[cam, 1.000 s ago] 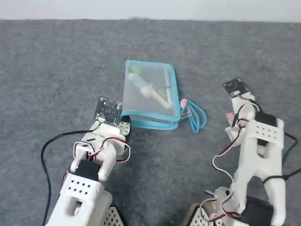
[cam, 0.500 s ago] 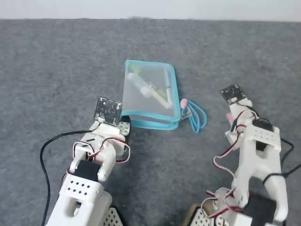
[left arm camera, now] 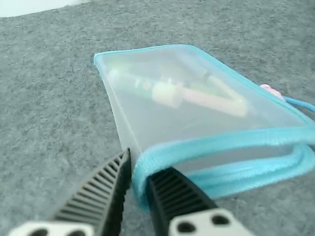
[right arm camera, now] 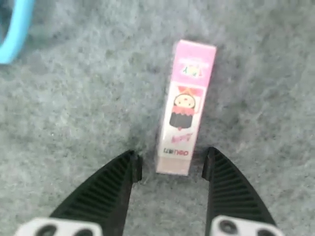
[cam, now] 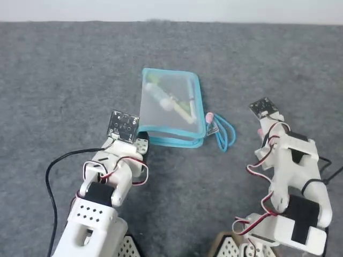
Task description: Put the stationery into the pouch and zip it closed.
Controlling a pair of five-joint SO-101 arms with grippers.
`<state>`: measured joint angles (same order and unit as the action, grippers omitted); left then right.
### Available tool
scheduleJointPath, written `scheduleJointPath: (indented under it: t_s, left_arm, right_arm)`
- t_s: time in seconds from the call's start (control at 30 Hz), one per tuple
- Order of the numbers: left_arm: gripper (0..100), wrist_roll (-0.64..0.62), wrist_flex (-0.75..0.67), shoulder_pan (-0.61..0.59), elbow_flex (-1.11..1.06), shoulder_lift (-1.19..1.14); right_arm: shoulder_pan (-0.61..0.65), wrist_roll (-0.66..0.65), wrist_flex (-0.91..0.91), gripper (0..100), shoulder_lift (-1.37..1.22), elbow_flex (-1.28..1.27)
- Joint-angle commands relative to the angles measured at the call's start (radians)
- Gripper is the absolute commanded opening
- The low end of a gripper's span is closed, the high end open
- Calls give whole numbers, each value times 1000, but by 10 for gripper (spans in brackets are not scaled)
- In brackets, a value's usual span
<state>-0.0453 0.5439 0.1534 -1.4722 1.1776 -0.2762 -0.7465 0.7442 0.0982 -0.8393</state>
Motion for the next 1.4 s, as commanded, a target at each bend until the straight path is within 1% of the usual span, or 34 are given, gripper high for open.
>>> scheduleJointPath:
  t_s: [0.0, 0.17, 0.37, 0.63, 0.7, 0.8, 0.9, 0.97, 1.07, 1.13, 1.2, 1.3, 1.37]
  left_arm:
    - [12, 8, -26, -8, 15, 25]
    - [12, 8, -26, -8, 15, 25]
    - [12, 8, -26, -8, 15, 25]
    - [12, 8, -26, -8, 15, 25]
    - [12, 8, -26, -8, 15, 25]
    - [12, 8, -26, -8, 15, 25]
    - [12, 8, -26, -8, 15, 21]
    - [12, 8, -26, -8, 15, 20]
    - [12, 8, -26, -8, 15, 25]
    - [12, 8, -26, -8, 16, 25]
    - [12, 8, -26, -6, 16, 25]
    - [12, 8, -26, -2, 16, 25]
    - [12, 8, -26, -2, 16, 25]
  right_arm:
    - [-10, -5, -24, 190, -2, 58]
    - [-13, -5, -30, 184, -10, 58]
    - [-10, -3, -33, 32, -2, 58]
    - [-12, -3, -31, 19, 1, 60]
    - [-13, 21, -24, 7, 8, 63]
    - [-36, 69, 8, 7, 82, 68]
    - [-38, 71, 105, 7, 223, 68]
    - [-13, 68, 189, 7, 338, 63]
    - [45, 68, 328, 7, 513, 63]
    - [113, 68, 417, 7, 625, 63]
    - [208, 74, 504, 7, 728, 63]
    - [384, 78, 627, 7, 860, 68]
    - [495, 123, 677, 7, 928, 68]
